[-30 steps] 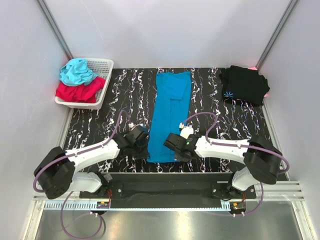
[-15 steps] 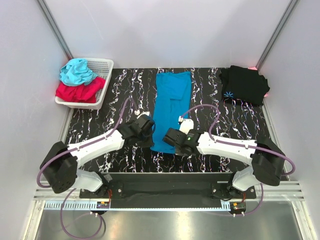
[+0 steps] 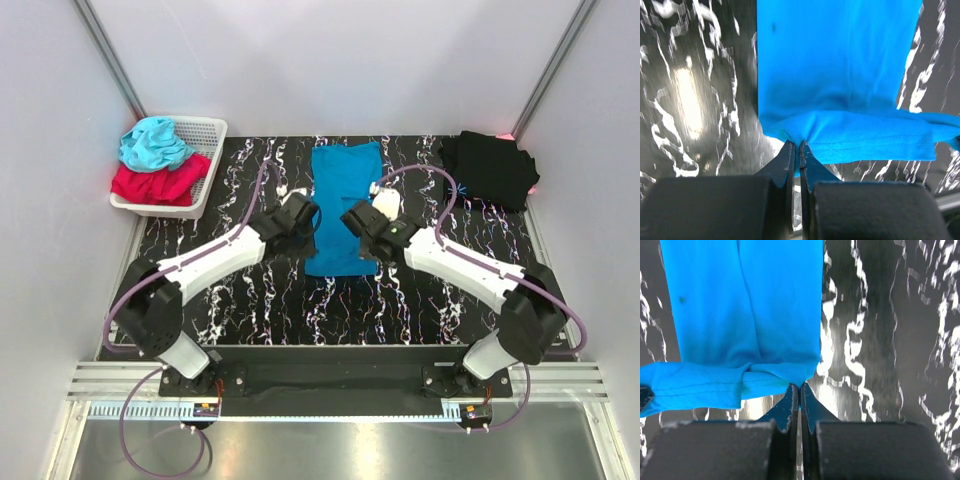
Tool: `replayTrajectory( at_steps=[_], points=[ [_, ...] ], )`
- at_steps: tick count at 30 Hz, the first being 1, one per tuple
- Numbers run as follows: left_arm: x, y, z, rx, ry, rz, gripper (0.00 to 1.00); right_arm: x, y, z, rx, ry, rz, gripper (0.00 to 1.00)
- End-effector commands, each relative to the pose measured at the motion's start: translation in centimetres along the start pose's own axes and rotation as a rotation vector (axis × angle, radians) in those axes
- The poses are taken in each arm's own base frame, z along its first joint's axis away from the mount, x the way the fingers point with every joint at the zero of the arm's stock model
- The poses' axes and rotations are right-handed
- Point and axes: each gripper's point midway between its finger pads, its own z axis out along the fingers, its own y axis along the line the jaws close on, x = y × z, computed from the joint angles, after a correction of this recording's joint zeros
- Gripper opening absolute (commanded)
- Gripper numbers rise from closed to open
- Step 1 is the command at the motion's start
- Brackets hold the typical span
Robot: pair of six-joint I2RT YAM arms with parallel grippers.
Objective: Fold and stack the t-shirts
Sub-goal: Fold the tshirt
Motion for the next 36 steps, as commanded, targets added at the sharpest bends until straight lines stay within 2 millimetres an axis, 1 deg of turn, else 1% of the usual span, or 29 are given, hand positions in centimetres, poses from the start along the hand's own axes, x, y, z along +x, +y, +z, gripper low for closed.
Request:
replayTrajectory(
  at_steps=[1,2,3,4,5,6,7,8,9,10,11,12,13,14,15,16,17,18,19,21,22,24,25,26,27,28,29,30,36],
  points=[
    [-3.7,0.4,1.0,-0.038,-0.052,0.015,0.0,-2.7,0.6,1.6,-0.012,-0.055,-0.05,0.0],
    [-4.5,0.5,1.4,-0.041,-0.056,0.006,0.0,-3.1,0.6,2.3,-0.013,-0.057,-0.043,0.0],
    [-5.9,-0.4,1.4,-0.019,-0.075,0.013,0.0,-3.6,0.9,2.9,-0.018,-0.063,-0.043,0.0],
    [-6.1,-0.1,2.9,-0.033,-0.051,0.015,0.0,-3.3,1.1,4.2,-0.011,-0.041,-0.052,0.0],
    [-6.5,-0.3,3.4,-0.03,-0.044,0.02,0.0,-4.2,0.9,5.0,-0.007,-0.044,-0.032,0.0],
    [-8.0,-1.3,3.5,-0.007,-0.065,0.028,0.0,-4.6,1.3,5.6,-0.026,-0.043,-0.04,0.0],
    [-8.0,-1.1,5.0,-0.018,-0.043,0.031,0.0,-4.4,1.4,6.9,-0.015,-0.028,-0.05,0.0],
    [-8.7,-1.0,5.5,-0.022,-0.046,0.028,0.0,-5.5,1.7,7.3,-0.021,-0.042,-0.044,0.0],
    [-10.2,-1.8,5.5,-0.006,-0.071,0.039,0.0,-6.3,1.5,8.0,-0.016,-0.05,-0.052,0.0],
    [-10.6,-1.4,6.8,-0.018,-0.058,0.033,0.0,-6.4,1.3,9.3,0.005,-0.04,-0.063,0.0],
    [-11.1,-1.5,7.2,-0.006,-0.051,0.03,0.0,-7.9,1.8,9.4,-0.007,-0.06,-0.055,0.0],
    [-12.5,-2.1,7.1,0.005,-0.068,0.029,0.0,-8.9,1.2,10.1,0.003,-0.064,-0.056,0.0],
    [-12.7,-1.3,8.4,-0.016,-0.05,0.022,0.0,-8.9,1.0,11.3,0.017,-0.052,-0.06,0.0],
    [-13.2,-1.3,8.7,-0.014,-0.047,0.019,0.0,-10.4,1.2,11.4,0.009,-0.072,-0.048,0.0],
    [-14.5,-1.8,8.5,-0.004,-0.067,0.02,0.0,-10.9,1.1,12.0,0.01,-0.07,-0.049,0.0],
    [-14.7,-1.3,9.6,-0.017,-0.055,0.016,0.0,-11.2,0.5,13.1,0.02,-0.06,-0.043,0.0],
    [-15.1,-1.3,9.8,-0.01,-0.052,0.015,0.0,-12.4,0.6,13.2,0.015,-0.077,-0.032,0.0],
    [-16.2,-1.8,9.6,0.003,-0.069,0.016,0.0,-12.6,0.5,13.6,0.015,-0.073,-0.033,0.0],
    [-16.4,-1.2,10.3,-0.01,-0.061,0.012,0.0,-12.6,0.0,14.7,0.022,-0.056,-0.029,0.0],
    [-17.6,-1.4,10.5,0.002,-0.074,0.008,0.0,-13.4,0.1,15.3,0.017,-0.064,-0.026,0.0],
    [-17.6,-0.8,11.5,-0.004,-0.058,-0.001,0.02,-13.2,-0.2,16.2,0.023,-0.05,-0.026,0.0],
    [-18.5,-0.9,12.0,0.01,-0.064,-0.011,0.27,-13.7,0.0,16.6,0.017,-0.054,-0.018,0.0],
    [-18.1,-0.7,13.0,0.02,-0.039,-0.014,0.4,-13.3,0.0,17.3,0.017,-0.041,-0.024,0.02],
    [-18.1,-0.7,13.4,0.027,-0.034,-0.009,0.53,-13.7,0.0,17.4,0.019,-0.046,-0.022,0.11],
    [-18.3,-0.6,13.7,0.022,-0.039,-0.001,0.69,-13.7,0.0,17.7,0.023,-0.047,-0.025,0.24],
    [-18.2,-0.3,14.3,0.012,-0.04,0.008,0.88,-13.7,0.1,18.2,0.022,-0.047,-0.027,0.29],
    [-18.3,-0.1,14.6,0.004,-0.048,0.016,0.96,-13.9,0.2,18.5,0.02,-0.051,-0.024,0.37],
    [-18.6,0.4,14.9,-0.019,-0.066,0.015,0.99,-14.1,0.1,18.8,0.02,-0.051,-0.022,0.41],
    [-18.7,0.9,14.9,0.001,-0.08,-0.004,0.99,-15.2,-0.1,20.1,0.024,-0.066,-0.003,0.42]
  ],
)
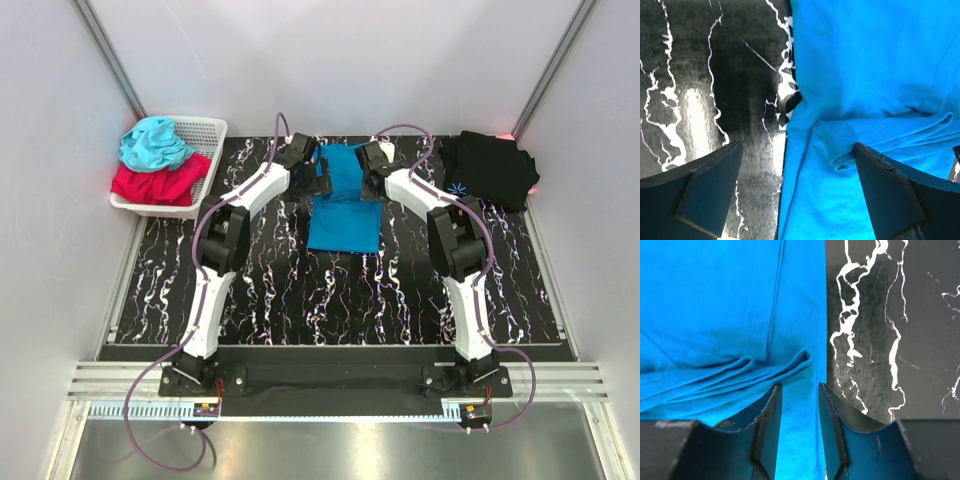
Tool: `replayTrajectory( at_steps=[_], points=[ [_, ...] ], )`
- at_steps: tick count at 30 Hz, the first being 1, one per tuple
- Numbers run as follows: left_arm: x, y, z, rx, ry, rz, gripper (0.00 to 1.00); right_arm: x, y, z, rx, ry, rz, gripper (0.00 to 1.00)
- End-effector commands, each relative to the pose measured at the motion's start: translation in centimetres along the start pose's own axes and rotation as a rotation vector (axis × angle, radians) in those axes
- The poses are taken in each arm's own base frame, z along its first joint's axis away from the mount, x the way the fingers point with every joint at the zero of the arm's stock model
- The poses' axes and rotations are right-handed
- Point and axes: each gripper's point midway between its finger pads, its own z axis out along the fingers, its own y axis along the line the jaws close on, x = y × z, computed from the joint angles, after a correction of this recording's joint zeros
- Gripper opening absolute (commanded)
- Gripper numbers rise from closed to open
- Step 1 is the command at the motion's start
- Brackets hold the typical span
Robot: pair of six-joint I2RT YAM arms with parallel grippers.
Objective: Fold and stack the t-shirts
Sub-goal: Fold the tshirt
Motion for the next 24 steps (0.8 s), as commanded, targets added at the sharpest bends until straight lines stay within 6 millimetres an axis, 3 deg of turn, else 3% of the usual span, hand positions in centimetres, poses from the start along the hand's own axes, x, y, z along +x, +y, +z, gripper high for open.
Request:
replayTrajectory(
  at_steps=[1,9,10,16,20,22,24],
  points=[
    [-2.1,-1.0,-1.8,0.048,-0.075,0.007,0.99,-3.4,0.4,-0.6,-0.024,-0.077,0.024,0.42],
    [-1.7,-0.9,-4.0,0.085,-0.125,0.008,0.99,-5.3,-0.4,-1.3,-0.022,-0.122,0.041,0.38],
    [-2.4,-1.4,-5.3,0.107,-0.16,0.006,0.99,-5.3,-0.1,-1.3,-0.032,-0.119,0.041,0.38],
    [-4.5,-1.7,-8.5,0.141,-0.293,-0.026,0.98,-5.5,0.4,-1.4,-0.062,-0.114,0.038,0.36],
    [-4.2,-1.8,-8.8,0.139,-0.261,-0.019,0.98,-5.3,0.3,-1.5,-0.062,-0.111,0.037,0.36],
    [-3.3,-1.6,-7.9,0.123,-0.216,-0.008,0.97,-5.2,0.4,-1.7,-0.066,-0.108,0.041,0.34],
    [-2.2,-1.1,-7.3,0.098,-0.16,-0.001,0.88,-5.1,0.2,-1.7,-0.065,-0.107,0.045,0.29]
  ],
)
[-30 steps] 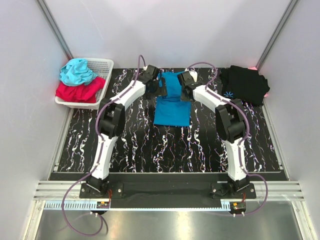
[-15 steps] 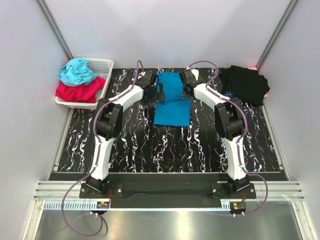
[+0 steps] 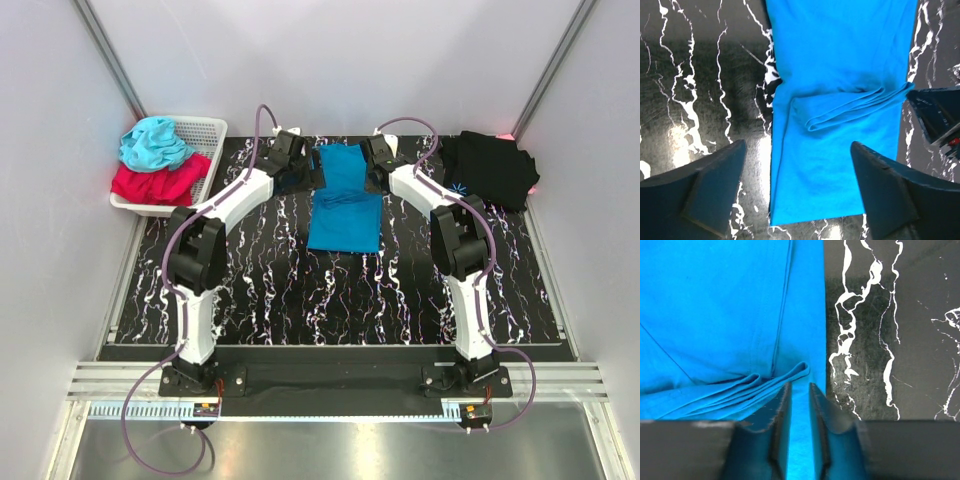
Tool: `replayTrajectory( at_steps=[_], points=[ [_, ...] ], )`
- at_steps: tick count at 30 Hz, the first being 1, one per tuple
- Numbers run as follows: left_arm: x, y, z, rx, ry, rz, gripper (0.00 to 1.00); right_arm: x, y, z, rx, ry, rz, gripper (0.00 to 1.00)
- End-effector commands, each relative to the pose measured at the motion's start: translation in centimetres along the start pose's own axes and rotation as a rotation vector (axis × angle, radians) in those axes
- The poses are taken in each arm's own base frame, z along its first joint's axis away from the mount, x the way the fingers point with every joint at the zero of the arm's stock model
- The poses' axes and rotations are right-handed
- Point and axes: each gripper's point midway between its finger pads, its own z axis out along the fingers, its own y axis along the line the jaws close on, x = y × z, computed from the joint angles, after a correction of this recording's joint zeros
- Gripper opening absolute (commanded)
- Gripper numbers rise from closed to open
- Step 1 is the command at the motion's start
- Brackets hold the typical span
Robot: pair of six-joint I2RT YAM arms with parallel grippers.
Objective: Fold and stack the t-shirts
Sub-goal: Fold the tshirt
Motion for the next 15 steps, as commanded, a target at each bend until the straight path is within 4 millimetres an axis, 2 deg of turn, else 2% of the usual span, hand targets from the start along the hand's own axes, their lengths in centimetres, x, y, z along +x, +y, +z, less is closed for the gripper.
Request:
replayTrajectory(
  at_steps=[1,2,3,5,6,7,8,10,11,13,14,15],
  points=[
    [0.2,-0.1,0.0,-0.01,0.031,0.01,0.84,-2.8,0.7,-2.0,-0.043,-0.064,0.029,0.25],
    [0.7,0.0,0.0,-0.014,0.041,0.014,0.79,-2.6,0.6,-2.1,-0.043,-0.06,0.029,0.19],
    [1.3,0.3,0.1,-0.021,0.056,0.021,0.58,-2.6,0.6,-2.2,-0.046,-0.059,0.036,0.15],
    [2.2,0.4,0.3,-0.029,0.078,0.031,0.31,-2.3,0.4,-2.7,-0.05,-0.054,0.044,0.03],
    [2.5,0.5,0.6,-0.033,0.087,0.034,0.12,-2.3,0.4,-2.9,-0.052,-0.054,0.053,0.0],
    [2.7,0.4,0.8,-0.024,0.099,0.036,0.05,-2.6,0.4,-3.6,-0.059,-0.063,0.06,0.0],
    [2.7,-0.2,0.8,-0.002,0.112,0.041,0.0,-1.9,0.1,-3.5,-0.053,-0.049,0.06,0.0],
    [3.6,-0.4,1.9,0.002,0.153,0.047,0.0,-2.2,0.1,-4.3,-0.066,-0.062,0.071,0.0],
    [4.0,-1.0,2.8,0.006,0.191,0.073,0.0,-1.7,-0.2,-4.6,-0.062,-0.058,0.073,0.0],
    [4.3,-2.3,3.3,0.006,0.211,0.116,0.0,-2.0,-0.6,-5.7,-0.065,-0.071,0.077,0.02],
    [4.1,-2.3,3.4,0.002,0.209,0.119,0.0,-1.6,-0.7,-5.6,-0.062,-0.064,0.076,0.02],
    [4.3,-2.9,3.4,0.008,0.209,0.125,0.0,-2.0,-0.8,-6.3,-0.067,-0.078,0.079,0.05]
  ],
)
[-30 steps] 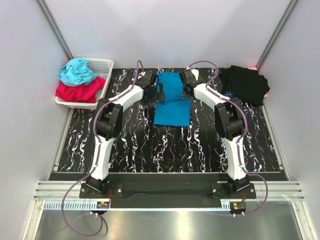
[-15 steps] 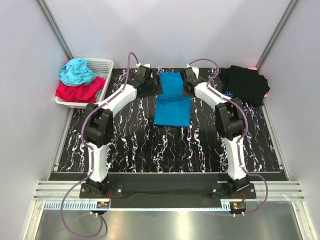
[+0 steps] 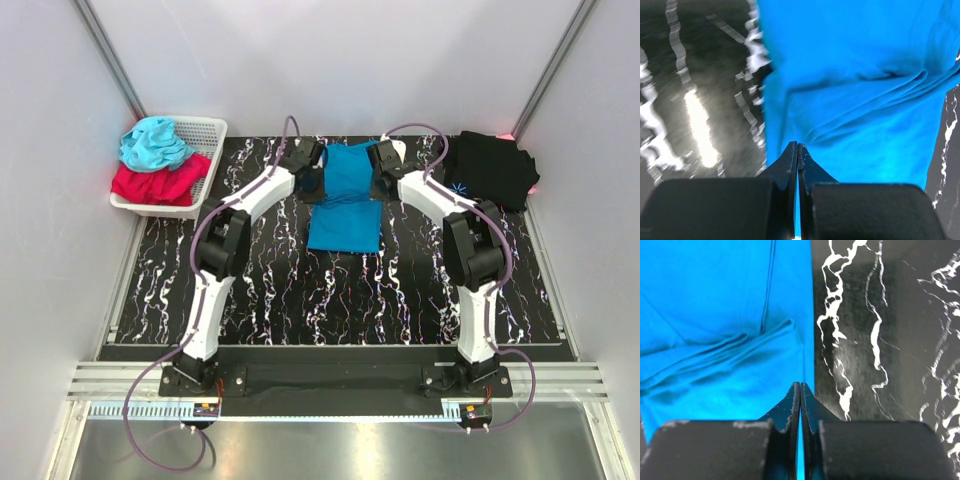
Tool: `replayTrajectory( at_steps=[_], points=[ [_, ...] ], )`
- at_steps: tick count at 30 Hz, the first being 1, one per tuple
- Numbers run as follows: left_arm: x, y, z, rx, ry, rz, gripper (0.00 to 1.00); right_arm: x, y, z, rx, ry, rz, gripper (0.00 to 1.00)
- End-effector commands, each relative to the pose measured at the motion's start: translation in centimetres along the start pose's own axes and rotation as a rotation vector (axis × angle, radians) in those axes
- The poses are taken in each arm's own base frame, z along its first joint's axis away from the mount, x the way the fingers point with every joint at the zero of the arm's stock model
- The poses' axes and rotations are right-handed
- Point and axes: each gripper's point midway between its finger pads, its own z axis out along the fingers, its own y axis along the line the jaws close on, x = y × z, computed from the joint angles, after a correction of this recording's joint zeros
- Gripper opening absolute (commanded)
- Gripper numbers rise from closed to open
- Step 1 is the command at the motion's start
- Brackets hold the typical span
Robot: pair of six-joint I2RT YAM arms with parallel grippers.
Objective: Fold and stack the t-shirts
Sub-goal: Fold the tshirt
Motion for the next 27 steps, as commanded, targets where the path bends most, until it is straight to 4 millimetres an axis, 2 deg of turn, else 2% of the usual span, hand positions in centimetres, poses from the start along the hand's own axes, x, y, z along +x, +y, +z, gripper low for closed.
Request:
replayTrajectory(
  at_steps=[1,11,15,19,21,22,24,27],
  points=[
    [-0.4,-2.9,-0.9,0.049,0.005,0.069,0.0,-3.2,0.2,-3.9,-0.048,-0.105,0.045,0.07],
    [-1.5,-4.0,1.0,0.058,-0.017,0.032,0.0,-4.1,-0.9,-8.7,-0.084,-0.16,0.061,0.08],
    [-2.3,-3.8,2.2,0.038,-0.053,0.031,0.0,-4.6,-0.8,-10.9,-0.126,-0.181,0.062,0.08],
    [-2.8,-3.5,3.2,0.011,-0.079,0.031,0.0,-4.1,-1.1,-12.1,-0.143,-0.185,0.061,0.08],
    [-3.0,-3.4,3.2,-0.003,-0.099,0.041,0.0,-4.2,-1.4,-12.7,-0.148,-0.192,0.062,0.08],
    [-2.6,-2.6,3.5,-0.039,-0.103,0.048,0.0,-3.9,-1.4,-12.7,-0.152,-0.186,0.062,0.08],
    [-3.6,-2.8,2.6,-0.06,-0.164,0.072,0.0,-3.6,-1.3,-13.1,-0.163,-0.183,0.07,0.08],
    [-4.8,-1.9,2.0,-0.115,-0.253,0.087,0.0,-2.6,-1.3,-13.1,-0.18,-0.16,0.083,0.08]
  ],
)
